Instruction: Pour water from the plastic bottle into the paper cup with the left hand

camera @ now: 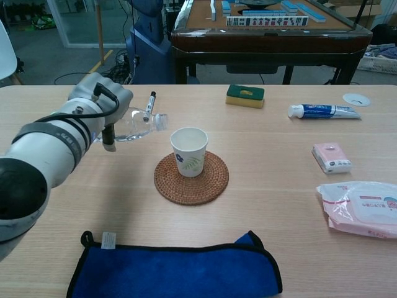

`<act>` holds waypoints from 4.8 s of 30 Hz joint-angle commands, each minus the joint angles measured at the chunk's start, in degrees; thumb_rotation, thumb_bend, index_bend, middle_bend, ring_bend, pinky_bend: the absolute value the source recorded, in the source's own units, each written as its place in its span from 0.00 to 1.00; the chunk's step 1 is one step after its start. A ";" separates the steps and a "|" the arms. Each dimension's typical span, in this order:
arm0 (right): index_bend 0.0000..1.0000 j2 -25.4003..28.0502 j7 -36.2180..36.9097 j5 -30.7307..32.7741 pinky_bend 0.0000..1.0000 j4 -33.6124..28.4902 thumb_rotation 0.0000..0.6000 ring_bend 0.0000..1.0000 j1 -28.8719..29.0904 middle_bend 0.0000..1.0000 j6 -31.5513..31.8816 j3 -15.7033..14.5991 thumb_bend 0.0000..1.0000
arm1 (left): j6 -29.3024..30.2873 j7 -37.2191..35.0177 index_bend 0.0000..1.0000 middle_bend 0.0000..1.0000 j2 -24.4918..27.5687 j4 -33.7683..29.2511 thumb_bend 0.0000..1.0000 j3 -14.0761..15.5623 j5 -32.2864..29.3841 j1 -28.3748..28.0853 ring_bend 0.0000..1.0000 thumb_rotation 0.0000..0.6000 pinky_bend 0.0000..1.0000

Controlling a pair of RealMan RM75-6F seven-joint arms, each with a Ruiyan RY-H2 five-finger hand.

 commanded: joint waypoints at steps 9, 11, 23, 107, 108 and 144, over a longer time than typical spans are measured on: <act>0.37 0.12 0.20 -0.02 0.37 0.00 1.00 0.33 -0.06 0.41 0.14 0.01 0.04 | 1.37 2.29 0.71 0.77 -1.12 2.14 0.09 0.85 2.13 -0.27 0.44 1.00 0.36; 0.37 0.14 0.25 -0.04 0.37 -0.01 1.00 0.33 -0.08 0.41 0.19 0.01 0.04 | 1.44 2.59 0.71 0.77 -1.26 2.27 0.09 0.82 2.27 -0.18 0.44 1.00 0.36; 0.37 0.20 0.30 -0.09 0.37 0.04 1.00 0.33 -0.13 0.41 0.25 -0.01 0.04 | 2.13 4.94 0.71 0.77 -1.75 2.62 0.10 0.98 3.26 0.08 0.45 1.00 0.36; 0.37 0.62 0.45 0.15 0.37 -0.40 1.00 0.33 0.00 0.41 -0.59 -0.24 0.04 | -1.19 0.28 0.71 0.77 -4.52 1.68 0.10 -5.11 4.17 0.79 0.45 1.00 0.36; 0.37 0.61 0.45 0.14 0.37 -0.39 1.00 0.33 0.01 0.41 -0.59 -0.24 0.04 | -1.44 -0.75 0.71 0.77 -4.42 1.75 0.10 -5.09 4.51 1.01 0.45 1.00 0.37; 0.37 -0.57 -1.70 1.44 0.37 -0.40 1.00 0.33 0.39 0.41 -2.23 -0.03 0.04 | -13.04 -62.88 0.71 0.78 3.83 -2.19 0.10 -13.48 11.27 19.69 0.45 1.00 0.39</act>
